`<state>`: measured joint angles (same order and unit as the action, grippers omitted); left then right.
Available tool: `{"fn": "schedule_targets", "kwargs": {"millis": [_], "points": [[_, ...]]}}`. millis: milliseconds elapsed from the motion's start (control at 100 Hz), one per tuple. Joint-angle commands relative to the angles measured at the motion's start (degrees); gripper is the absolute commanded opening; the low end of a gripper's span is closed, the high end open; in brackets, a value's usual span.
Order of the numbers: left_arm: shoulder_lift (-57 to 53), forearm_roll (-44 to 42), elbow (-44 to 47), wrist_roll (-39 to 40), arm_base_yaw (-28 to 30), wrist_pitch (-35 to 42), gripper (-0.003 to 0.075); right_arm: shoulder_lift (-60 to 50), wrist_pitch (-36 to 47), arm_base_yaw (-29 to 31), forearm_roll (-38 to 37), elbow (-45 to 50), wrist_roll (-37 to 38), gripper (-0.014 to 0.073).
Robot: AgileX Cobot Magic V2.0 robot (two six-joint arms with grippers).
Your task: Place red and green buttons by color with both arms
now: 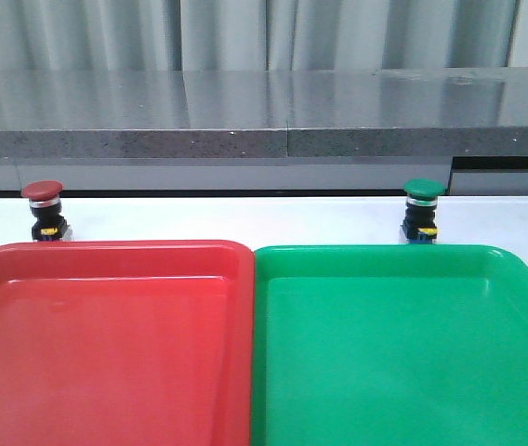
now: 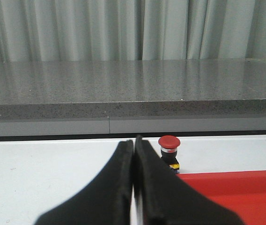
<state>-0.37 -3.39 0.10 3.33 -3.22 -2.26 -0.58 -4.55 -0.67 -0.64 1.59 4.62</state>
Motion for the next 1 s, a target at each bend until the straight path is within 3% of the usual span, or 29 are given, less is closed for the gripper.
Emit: {"fn": "schedule_targets", "kwargs": {"millis": [0,470,690,990], "points": [[-1.72,0.54,2.37,0.67,-0.19,4.78,-0.0019,-1.23,5.02,-0.14,-0.5,-0.86,0.07,-0.0058],[-1.27,2.09,-0.49,0.67,-0.19,1.24,-0.0019,-1.23,5.02,-0.14,-0.5,-0.86,0.07,-0.0058],[5.03,7.11,-11.06,0.67,-0.19,-8.54,-0.0019,-1.23,5.02,-0.14,-0.5,-0.86,0.07,-0.0058],[23.96,7.36,-30.64,0.67,-0.19,-19.66,-0.0019,-1.23,5.02,-0.14,-0.5,-0.86,0.07,-0.0058]]}}
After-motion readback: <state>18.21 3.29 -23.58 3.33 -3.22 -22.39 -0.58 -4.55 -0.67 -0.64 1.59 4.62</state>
